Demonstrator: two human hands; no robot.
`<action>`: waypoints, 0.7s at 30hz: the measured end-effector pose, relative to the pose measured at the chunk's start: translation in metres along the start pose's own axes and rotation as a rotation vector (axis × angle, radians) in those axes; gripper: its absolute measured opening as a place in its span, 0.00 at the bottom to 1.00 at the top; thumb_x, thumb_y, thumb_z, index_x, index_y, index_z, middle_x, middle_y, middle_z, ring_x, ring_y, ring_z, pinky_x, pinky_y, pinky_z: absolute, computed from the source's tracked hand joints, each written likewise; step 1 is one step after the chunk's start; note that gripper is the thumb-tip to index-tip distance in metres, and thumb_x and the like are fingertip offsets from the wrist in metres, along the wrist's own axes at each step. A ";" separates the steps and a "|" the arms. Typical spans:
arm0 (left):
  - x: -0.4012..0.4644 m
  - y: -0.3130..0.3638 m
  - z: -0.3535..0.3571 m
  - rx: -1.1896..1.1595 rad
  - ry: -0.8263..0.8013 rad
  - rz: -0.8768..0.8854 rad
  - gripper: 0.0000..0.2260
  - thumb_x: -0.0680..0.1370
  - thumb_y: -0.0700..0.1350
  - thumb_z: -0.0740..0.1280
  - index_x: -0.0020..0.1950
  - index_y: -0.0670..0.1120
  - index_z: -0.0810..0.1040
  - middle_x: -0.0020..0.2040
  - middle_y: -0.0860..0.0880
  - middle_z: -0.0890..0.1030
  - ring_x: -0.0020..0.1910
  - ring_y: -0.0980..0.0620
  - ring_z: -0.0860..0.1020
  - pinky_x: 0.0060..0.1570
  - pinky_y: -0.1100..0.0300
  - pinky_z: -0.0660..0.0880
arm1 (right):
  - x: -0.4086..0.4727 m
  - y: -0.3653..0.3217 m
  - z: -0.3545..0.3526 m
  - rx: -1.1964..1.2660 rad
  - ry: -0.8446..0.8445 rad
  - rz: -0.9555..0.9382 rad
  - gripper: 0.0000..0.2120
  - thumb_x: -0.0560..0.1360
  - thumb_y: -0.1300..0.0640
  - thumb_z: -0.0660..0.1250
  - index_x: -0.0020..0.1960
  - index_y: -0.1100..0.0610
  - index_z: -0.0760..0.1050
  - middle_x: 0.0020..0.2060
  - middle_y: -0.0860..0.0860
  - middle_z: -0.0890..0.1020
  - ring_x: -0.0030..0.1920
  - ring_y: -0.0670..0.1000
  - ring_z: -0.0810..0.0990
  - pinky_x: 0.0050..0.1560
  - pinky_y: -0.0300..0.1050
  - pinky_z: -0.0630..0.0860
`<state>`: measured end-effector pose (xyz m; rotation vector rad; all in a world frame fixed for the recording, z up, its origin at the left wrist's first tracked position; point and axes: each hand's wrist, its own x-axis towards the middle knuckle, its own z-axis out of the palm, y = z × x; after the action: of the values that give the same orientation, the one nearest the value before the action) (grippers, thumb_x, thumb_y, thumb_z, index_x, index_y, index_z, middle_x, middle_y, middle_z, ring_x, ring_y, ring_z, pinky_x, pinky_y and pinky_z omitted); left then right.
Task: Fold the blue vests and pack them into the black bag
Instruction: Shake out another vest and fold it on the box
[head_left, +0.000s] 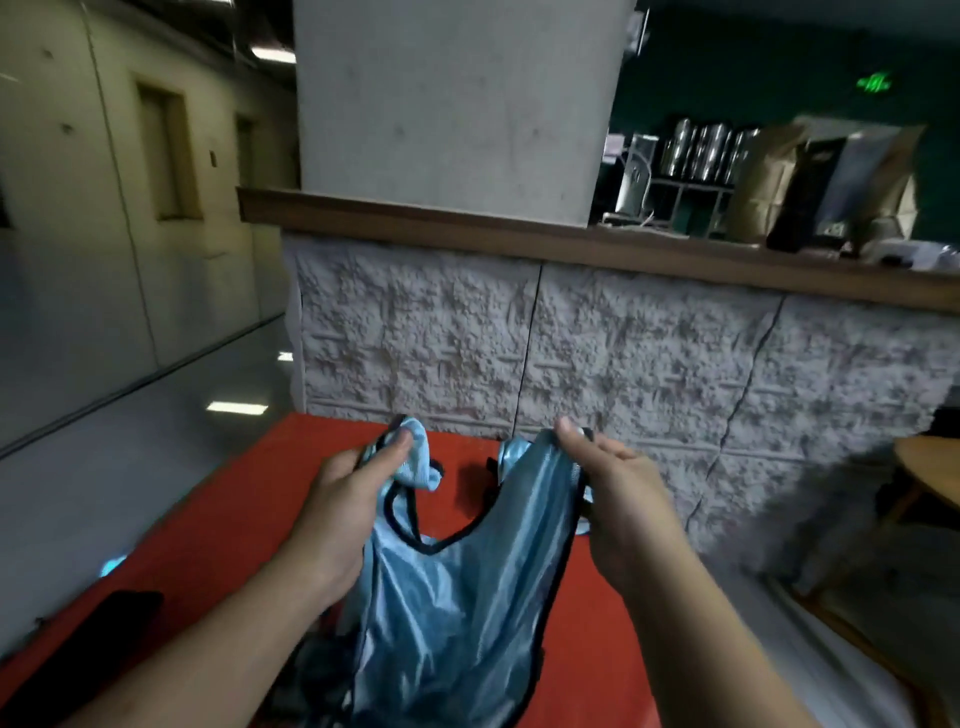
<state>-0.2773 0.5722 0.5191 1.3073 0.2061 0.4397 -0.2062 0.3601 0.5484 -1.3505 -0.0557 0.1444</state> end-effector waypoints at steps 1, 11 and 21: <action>0.000 0.020 0.003 0.000 0.009 0.024 0.18 0.79 0.53 0.70 0.43 0.39 0.86 0.46 0.38 0.86 0.47 0.40 0.84 0.55 0.49 0.76 | 0.000 -0.013 0.002 -0.054 0.063 0.048 0.18 0.70 0.51 0.80 0.51 0.63 0.82 0.45 0.57 0.86 0.44 0.55 0.84 0.46 0.55 0.80; -0.044 0.165 0.015 0.009 -0.082 0.194 0.20 0.81 0.57 0.66 0.52 0.40 0.82 0.41 0.39 0.81 0.39 0.44 0.80 0.39 0.57 0.73 | -0.071 -0.143 0.007 0.063 -0.220 -0.034 0.13 0.77 0.55 0.71 0.55 0.64 0.79 0.43 0.57 0.81 0.44 0.55 0.81 0.49 0.50 0.78; -0.069 0.234 -0.010 0.075 0.008 0.319 0.11 0.84 0.45 0.63 0.53 0.40 0.80 0.43 0.43 0.85 0.42 0.46 0.83 0.37 0.59 0.76 | -0.134 -0.232 0.006 -0.053 -0.253 -0.080 0.24 0.71 0.77 0.64 0.64 0.61 0.76 0.53 0.62 0.84 0.46 0.59 0.84 0.47 0.51 0.84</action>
<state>-0.3887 0.5966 0.7343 1.4172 0.0192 0.7136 -0.3232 0.2987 0.7816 -1.3745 -0.3281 0.2470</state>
